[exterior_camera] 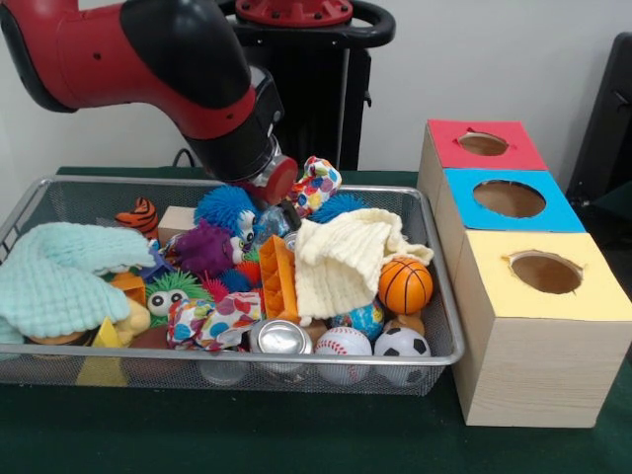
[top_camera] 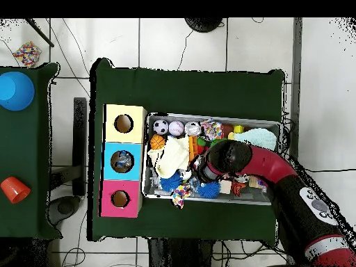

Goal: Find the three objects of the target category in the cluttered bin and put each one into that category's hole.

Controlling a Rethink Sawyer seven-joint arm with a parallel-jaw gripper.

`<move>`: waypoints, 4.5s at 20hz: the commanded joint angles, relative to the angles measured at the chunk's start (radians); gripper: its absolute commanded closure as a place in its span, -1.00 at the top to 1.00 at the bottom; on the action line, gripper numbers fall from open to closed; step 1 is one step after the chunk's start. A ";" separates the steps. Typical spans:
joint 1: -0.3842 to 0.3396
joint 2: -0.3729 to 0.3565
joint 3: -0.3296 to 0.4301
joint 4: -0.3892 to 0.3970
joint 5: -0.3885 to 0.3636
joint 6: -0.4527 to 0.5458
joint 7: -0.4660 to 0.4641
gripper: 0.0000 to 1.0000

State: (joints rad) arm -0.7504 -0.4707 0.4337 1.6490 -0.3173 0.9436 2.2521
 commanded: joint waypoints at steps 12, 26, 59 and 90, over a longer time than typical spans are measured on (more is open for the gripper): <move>0.053 -0.058 0.005 -0.030 -0.180 0.135 -0.193 1.00; 0.025 -0.046 0.040 0.021 -0.115 0.098 -0.159 1.00; 0.066 0.050 -0.034 0.007 -0.252 -0.078 -0.085 1.00; 0.048 0.219 -0.033 -0.062 -0.252 -0.103 -0.109 1.00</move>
State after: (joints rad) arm -0.6970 -0.4054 0.4104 1.6294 -0.5144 0.9330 2.2519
